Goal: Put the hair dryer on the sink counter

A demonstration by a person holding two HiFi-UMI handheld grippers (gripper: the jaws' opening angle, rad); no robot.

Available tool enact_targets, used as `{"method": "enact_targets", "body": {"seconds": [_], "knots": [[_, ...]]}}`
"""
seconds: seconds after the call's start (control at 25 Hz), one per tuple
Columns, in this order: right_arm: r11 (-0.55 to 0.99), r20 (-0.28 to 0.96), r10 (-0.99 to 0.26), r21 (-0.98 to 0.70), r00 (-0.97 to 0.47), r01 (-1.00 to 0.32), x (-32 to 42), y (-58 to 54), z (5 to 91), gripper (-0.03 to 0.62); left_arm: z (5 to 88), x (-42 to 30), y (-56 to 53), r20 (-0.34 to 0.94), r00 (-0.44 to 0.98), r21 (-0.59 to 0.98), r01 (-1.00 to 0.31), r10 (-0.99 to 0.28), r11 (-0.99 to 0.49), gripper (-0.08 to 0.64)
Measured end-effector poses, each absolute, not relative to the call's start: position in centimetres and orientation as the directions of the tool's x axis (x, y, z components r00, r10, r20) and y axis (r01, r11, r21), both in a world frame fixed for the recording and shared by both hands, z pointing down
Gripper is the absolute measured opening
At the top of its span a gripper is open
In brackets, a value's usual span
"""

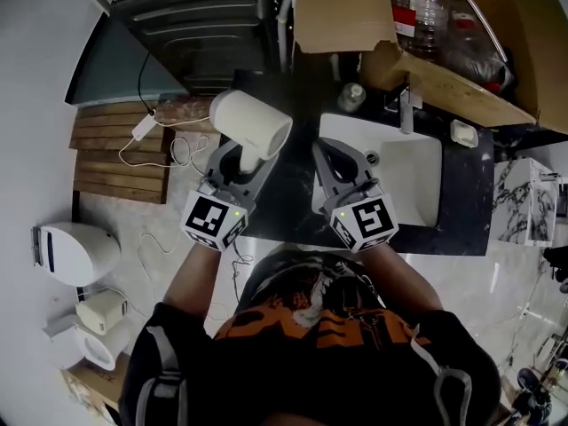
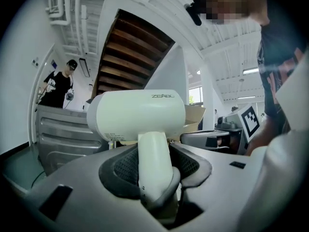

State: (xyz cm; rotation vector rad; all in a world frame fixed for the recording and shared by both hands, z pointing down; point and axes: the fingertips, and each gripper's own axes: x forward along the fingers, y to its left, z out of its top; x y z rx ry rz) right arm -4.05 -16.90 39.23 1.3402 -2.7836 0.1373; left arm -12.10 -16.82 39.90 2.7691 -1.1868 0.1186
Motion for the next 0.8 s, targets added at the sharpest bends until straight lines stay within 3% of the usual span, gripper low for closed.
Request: {"method": "enact_targets", "body": {"seconds": [0.52,0.8], "knots": [[0.611,0.231,-0.755,-0.090,-0.613,-0.786,-5.7,-20.0,47.6,0.014,51.4,-13.8,-19.5,0.467,0.609,0.187,-0.777,-0.641,-0.601,0.196],[0.557,0.411,-0.712,-0.163,-0.569,-0.814,-6.2,-21.5,53.5,0.014,57.4,-14.9,-20.1,0.611,0.551,0.203,-0.803,-0.569,-0.560,0.196]]}}
